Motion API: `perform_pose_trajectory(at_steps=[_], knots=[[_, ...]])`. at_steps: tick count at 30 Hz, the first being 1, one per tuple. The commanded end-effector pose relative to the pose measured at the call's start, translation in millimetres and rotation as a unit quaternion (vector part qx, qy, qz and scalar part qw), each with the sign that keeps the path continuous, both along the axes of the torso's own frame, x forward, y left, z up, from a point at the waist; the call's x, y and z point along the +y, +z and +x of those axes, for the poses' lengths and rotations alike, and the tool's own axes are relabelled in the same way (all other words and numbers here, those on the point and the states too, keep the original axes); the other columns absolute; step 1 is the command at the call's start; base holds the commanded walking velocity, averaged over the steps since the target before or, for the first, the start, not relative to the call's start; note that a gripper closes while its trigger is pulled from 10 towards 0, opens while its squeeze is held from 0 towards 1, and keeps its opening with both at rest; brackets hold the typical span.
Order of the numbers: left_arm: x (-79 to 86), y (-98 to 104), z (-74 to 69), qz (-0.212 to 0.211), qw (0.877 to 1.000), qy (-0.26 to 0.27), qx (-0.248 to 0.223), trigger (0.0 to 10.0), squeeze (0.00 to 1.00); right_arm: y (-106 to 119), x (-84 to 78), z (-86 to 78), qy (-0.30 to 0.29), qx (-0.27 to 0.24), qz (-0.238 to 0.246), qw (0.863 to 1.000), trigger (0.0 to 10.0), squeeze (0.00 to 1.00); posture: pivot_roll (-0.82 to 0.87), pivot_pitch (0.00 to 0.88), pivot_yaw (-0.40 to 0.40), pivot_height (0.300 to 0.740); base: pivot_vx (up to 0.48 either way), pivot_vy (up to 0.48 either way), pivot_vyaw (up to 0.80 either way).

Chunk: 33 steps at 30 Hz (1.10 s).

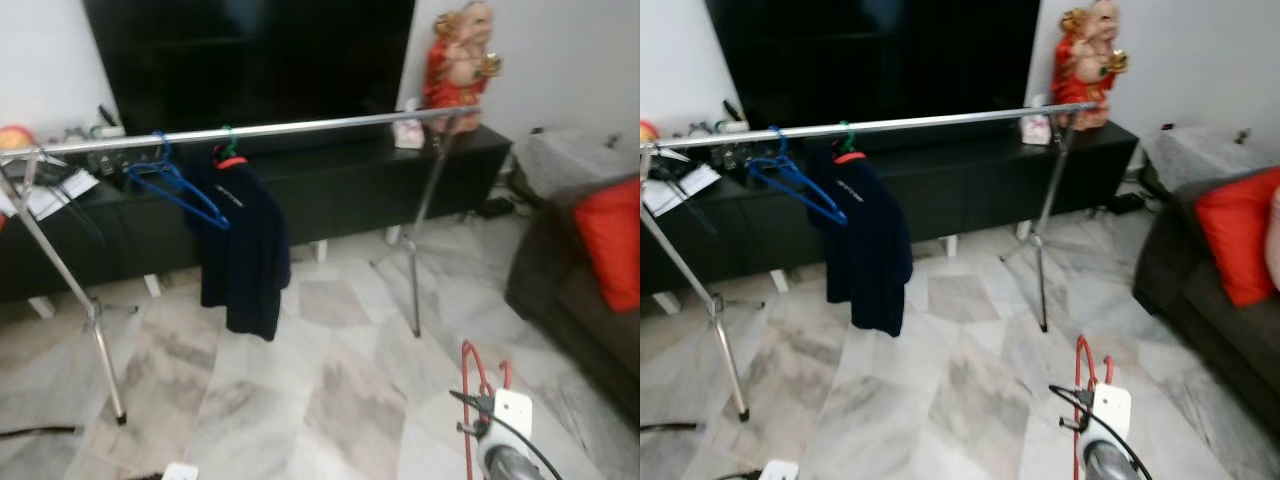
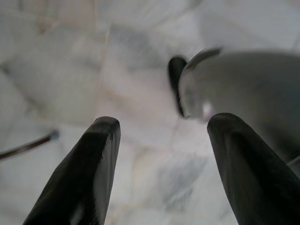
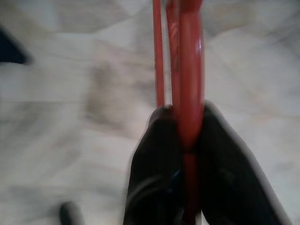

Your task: Hang hanger

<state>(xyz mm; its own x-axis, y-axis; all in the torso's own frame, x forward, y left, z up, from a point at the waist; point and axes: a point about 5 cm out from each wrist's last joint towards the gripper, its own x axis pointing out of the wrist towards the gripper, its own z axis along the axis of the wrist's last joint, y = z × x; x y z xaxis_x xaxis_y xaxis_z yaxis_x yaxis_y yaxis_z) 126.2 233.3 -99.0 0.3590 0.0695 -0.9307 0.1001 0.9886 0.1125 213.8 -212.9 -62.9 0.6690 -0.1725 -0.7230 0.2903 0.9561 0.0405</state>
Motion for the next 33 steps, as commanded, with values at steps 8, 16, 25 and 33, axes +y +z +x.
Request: perform_pose_trajectory(at_steps=[8,16,25,33], knots=[[-4.1,1.2,6.1,-0.005,1.000,-0.012,-0.009,10.0,0.00,0.3,-14.0,-5.2,-0.012,0.003,-0.012,1.000,10.0,0.00,-0.03,0.000,-0.059,0.740,0.403,0.000,0.00],[-4.3,1.9,8.3,-0.006,1.000,-0.012,-0.010,10.0,0.00,0.3,-12.9,-4.7,-0.009,0.001,-0.011,1.000,10.0,0.00,-0.03,0.000,-0.060,0.740,0.403,0.000,0.00],[-8.8,1.1,9.4,-0.008,1.000,-0.013,-0.011,10.0,0.00,0.5,-12.3,-4.1,-0.005,0.002,-0.011,1.000,10.0,0.00,-0.03,0.000,-0.060,0.740,0.402,0.000,0.00],[-9.4,2.0,12.4,-0.007,1.000,-0.015,-0.013,10.0,0.00,1.2,-10.9,-2.5,-0.002,-0.001,-0.011,1.000,10.0,0.00,-0.03,0.000,-0.062,0.740,0.402,0.000,0.00]])
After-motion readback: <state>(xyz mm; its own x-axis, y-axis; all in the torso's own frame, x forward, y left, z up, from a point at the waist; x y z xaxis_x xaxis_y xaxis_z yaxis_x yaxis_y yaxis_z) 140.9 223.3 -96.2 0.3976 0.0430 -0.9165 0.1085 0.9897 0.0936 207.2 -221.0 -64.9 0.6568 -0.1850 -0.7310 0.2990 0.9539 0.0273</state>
